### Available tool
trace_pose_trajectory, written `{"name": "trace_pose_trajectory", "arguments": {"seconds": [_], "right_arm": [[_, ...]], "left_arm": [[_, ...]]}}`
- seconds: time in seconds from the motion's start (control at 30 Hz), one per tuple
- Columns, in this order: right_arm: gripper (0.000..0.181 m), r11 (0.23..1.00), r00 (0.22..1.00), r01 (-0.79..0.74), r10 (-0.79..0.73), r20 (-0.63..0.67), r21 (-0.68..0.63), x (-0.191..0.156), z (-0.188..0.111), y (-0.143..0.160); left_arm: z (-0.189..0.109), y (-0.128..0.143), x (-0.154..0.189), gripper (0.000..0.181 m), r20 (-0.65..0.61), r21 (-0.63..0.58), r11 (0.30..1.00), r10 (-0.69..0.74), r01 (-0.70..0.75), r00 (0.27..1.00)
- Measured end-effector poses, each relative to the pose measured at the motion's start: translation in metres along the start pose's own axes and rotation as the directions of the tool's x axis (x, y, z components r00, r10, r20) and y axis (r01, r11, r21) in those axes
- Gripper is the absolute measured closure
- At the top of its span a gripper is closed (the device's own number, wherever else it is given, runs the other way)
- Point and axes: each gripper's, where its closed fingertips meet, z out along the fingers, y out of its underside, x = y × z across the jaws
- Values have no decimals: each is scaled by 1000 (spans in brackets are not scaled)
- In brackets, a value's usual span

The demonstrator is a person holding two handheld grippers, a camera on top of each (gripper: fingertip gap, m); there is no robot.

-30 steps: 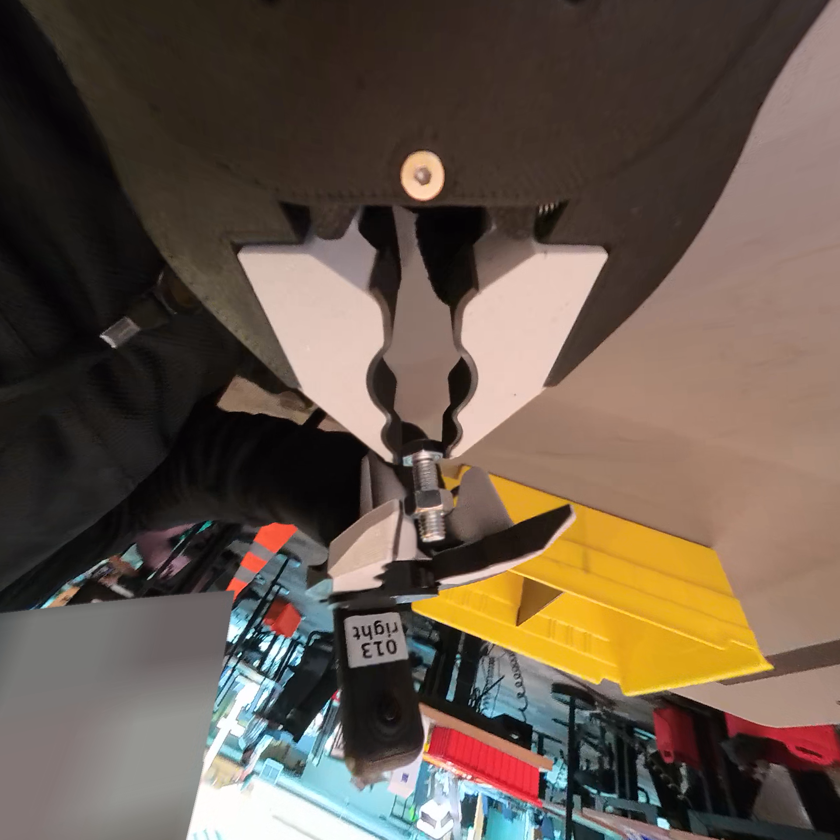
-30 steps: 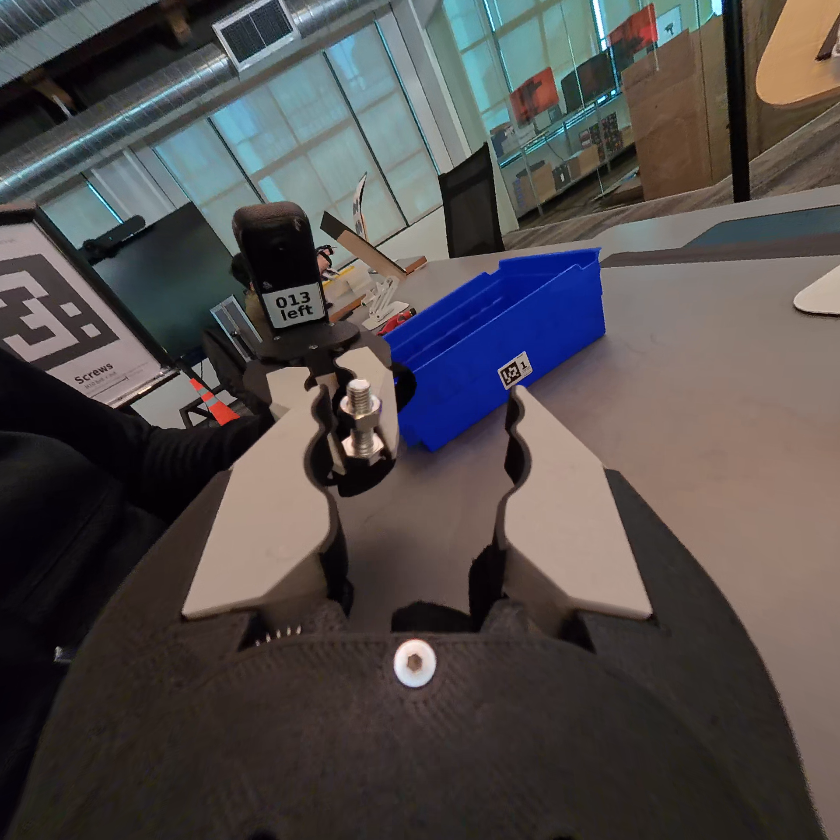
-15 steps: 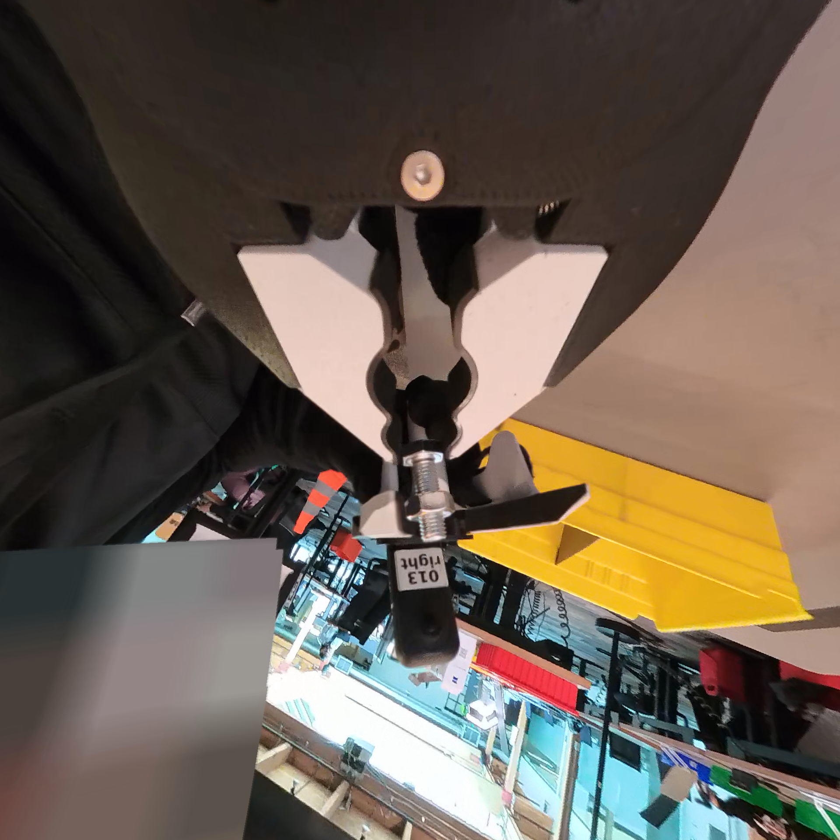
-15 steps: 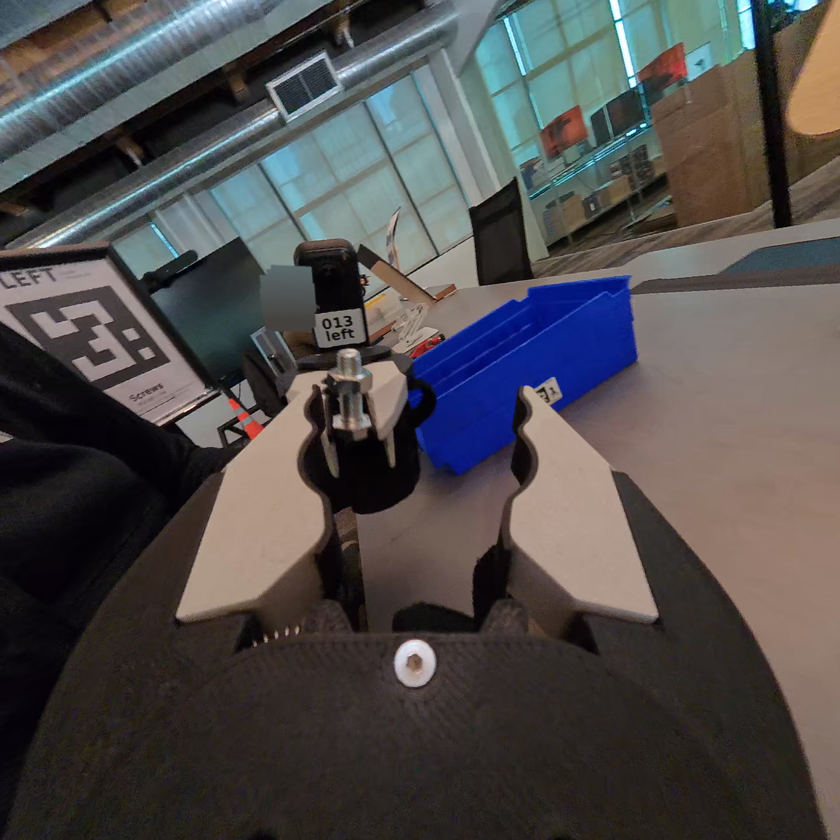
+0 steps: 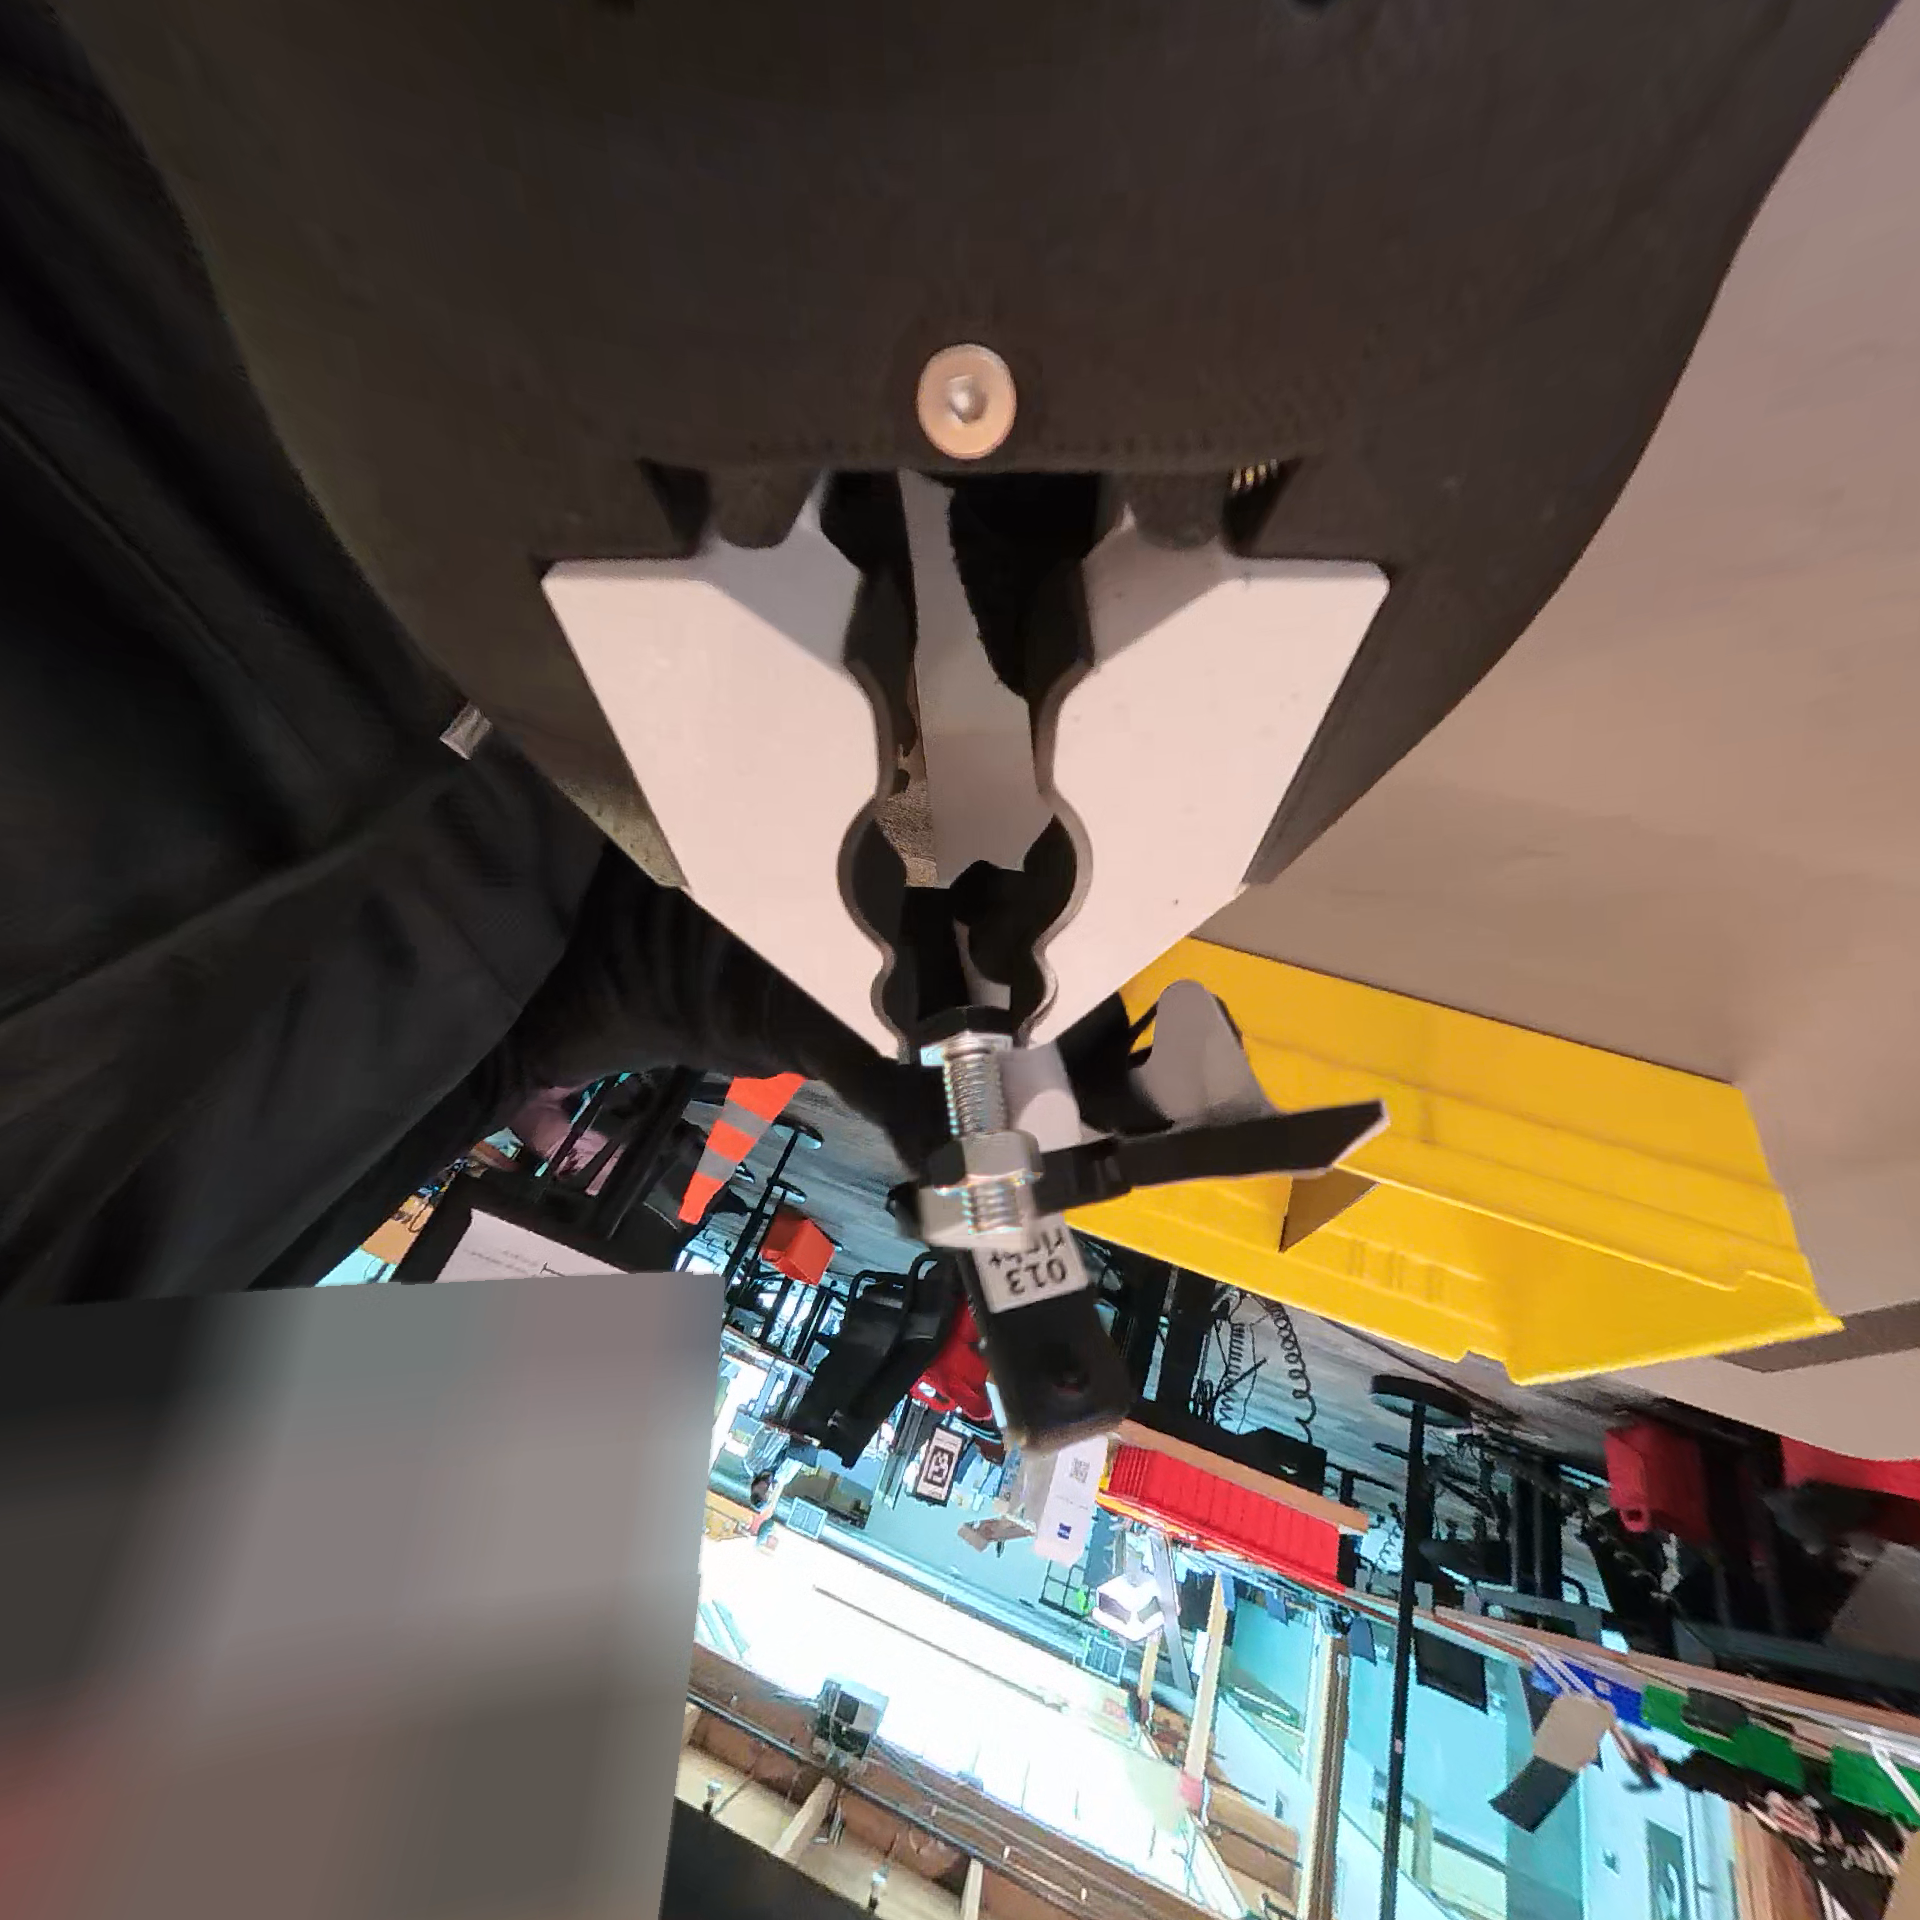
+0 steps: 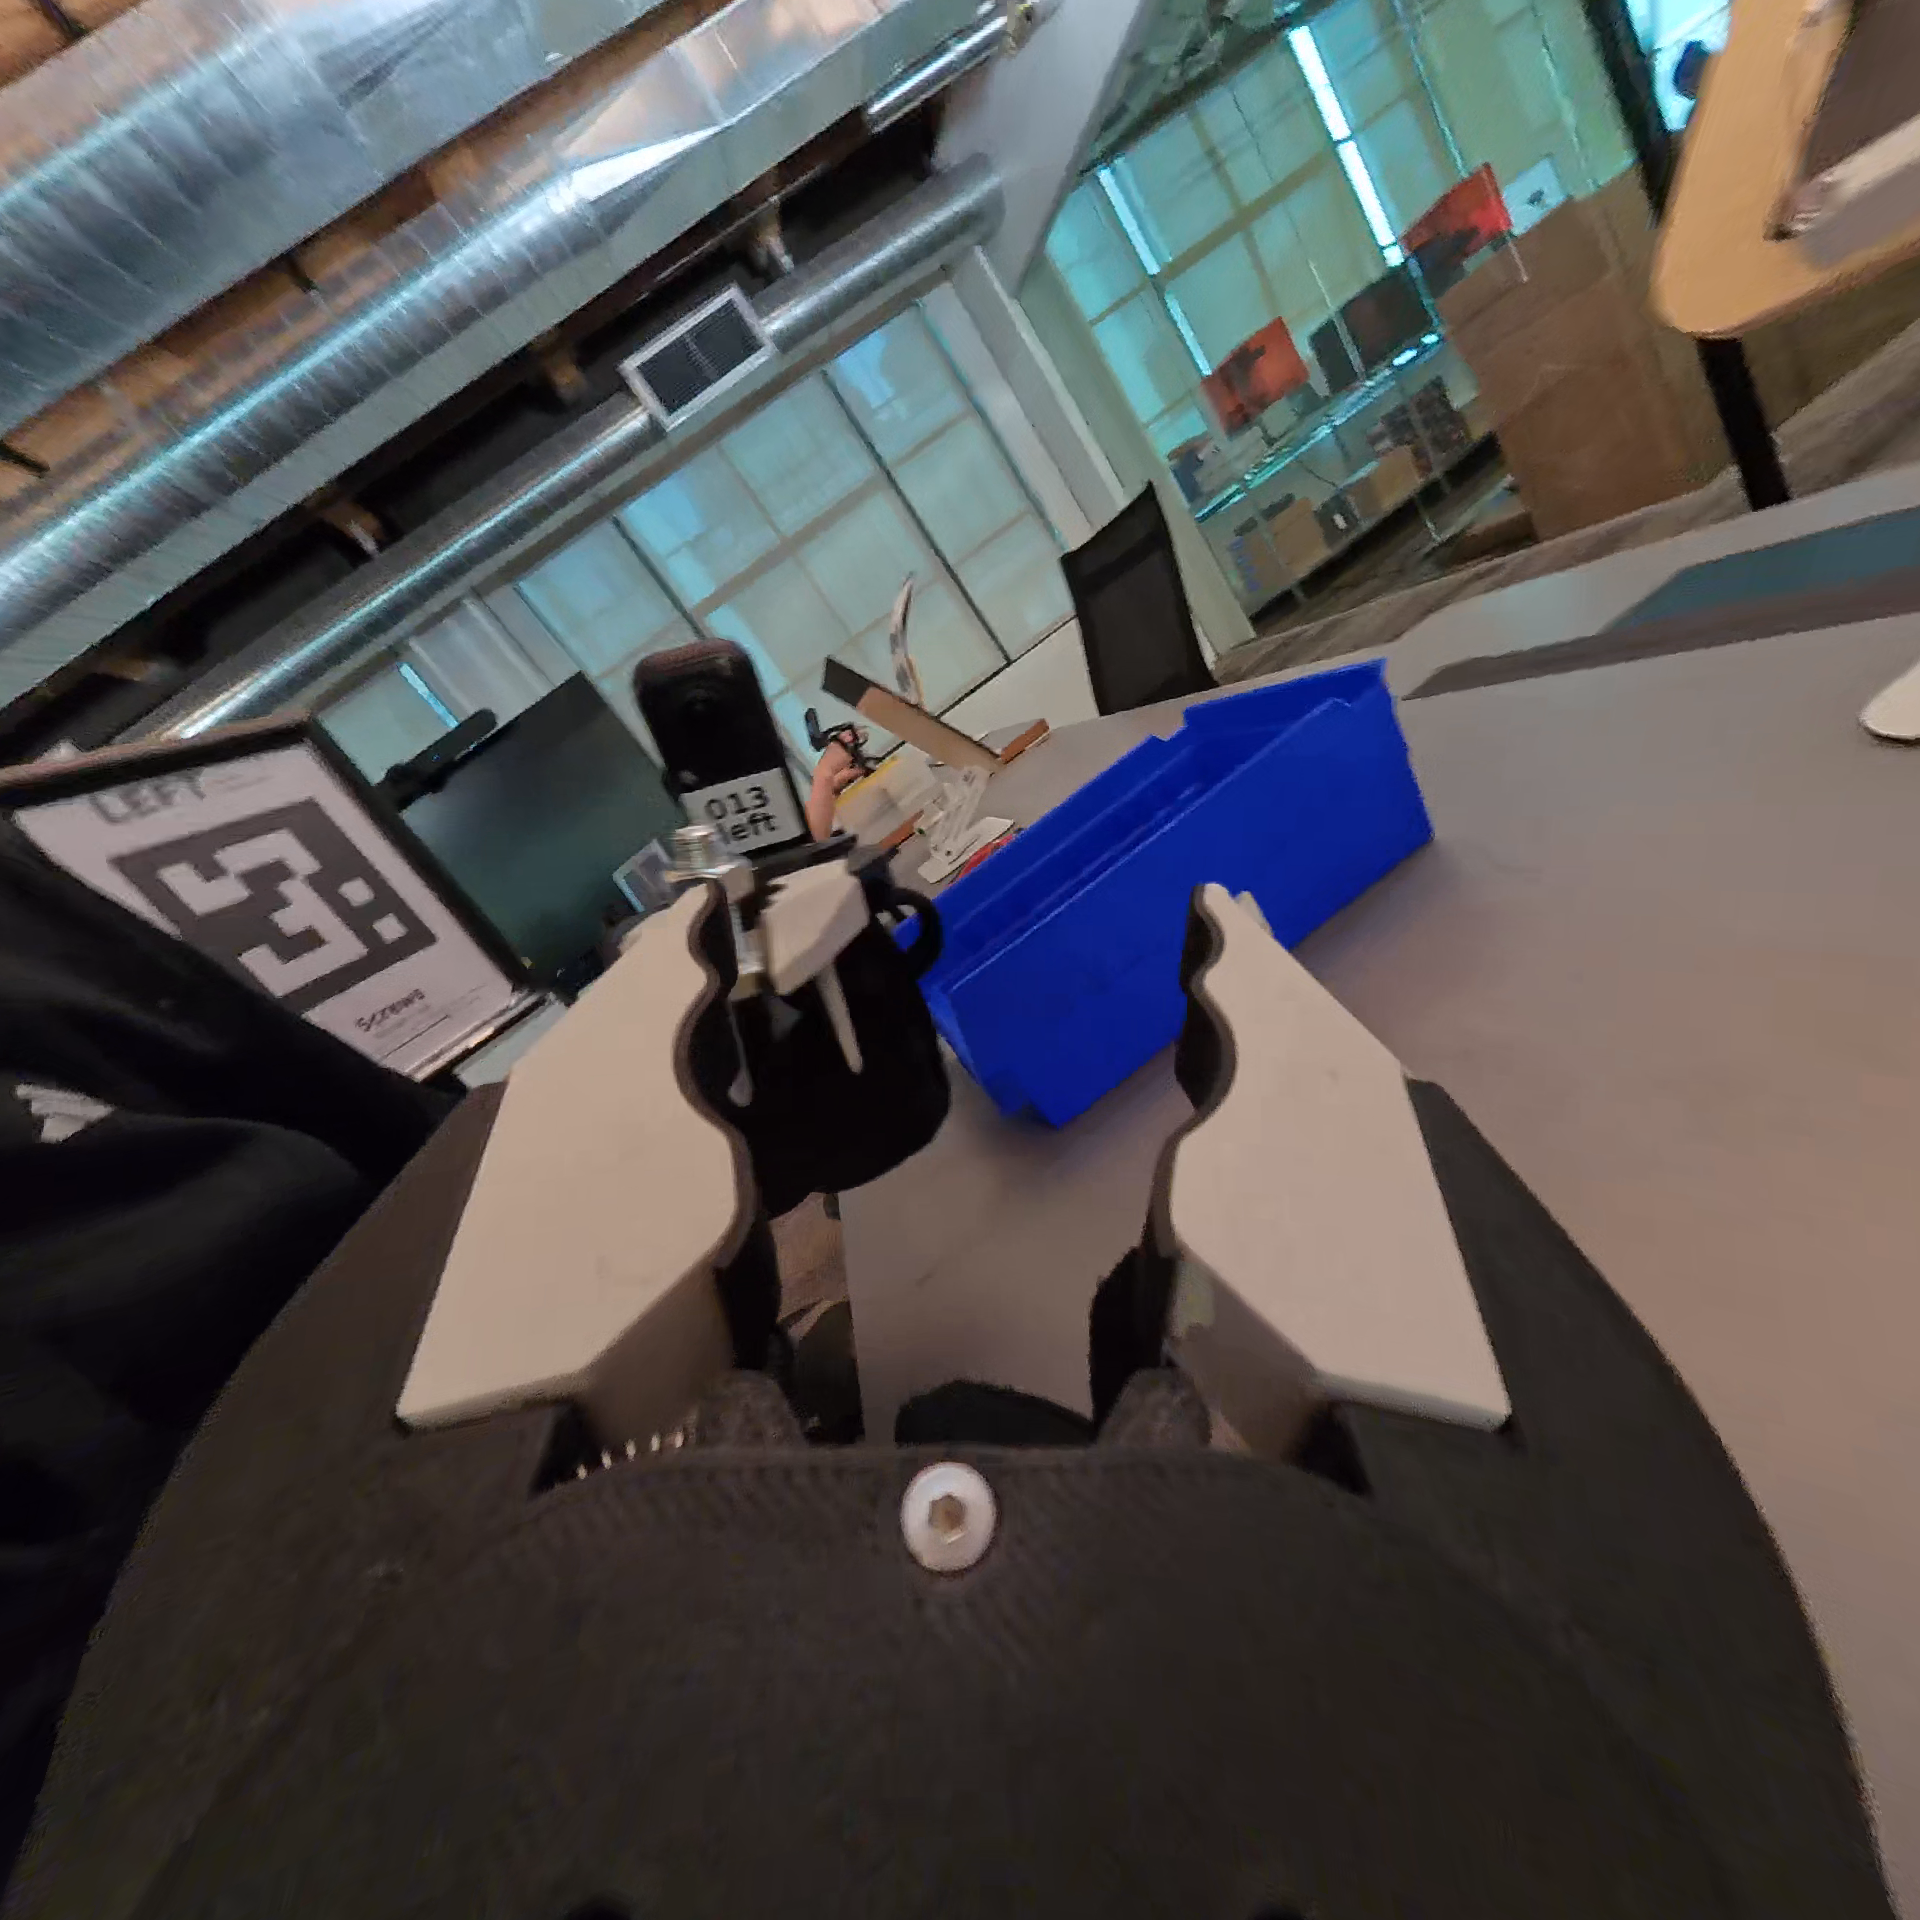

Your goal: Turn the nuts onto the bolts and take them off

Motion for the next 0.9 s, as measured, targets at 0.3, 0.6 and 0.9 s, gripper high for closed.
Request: {"name": "trace_pose_trajectory", "arguments": {"seconds": [0.3, 0.6, 0.9], "right_arm": [[83, 997, 997, 48, -44, 59, -61, -23, 18, 16], [94, 1000, 1000, -27, 27, -10, 16, 7, -2, -2], [84, 999, 996, 17, -14, 89, -34, -28, 20, 13]], "left_arm": [[14, 14, 8, 166, -35, -48, 999, 0, -1, 999], [-11, -14, 4, 166, -13, 31, 999, 39, -38, 999], [7, 7, 12, 166, -56, -31, 999, 15, -17, 998]]}}
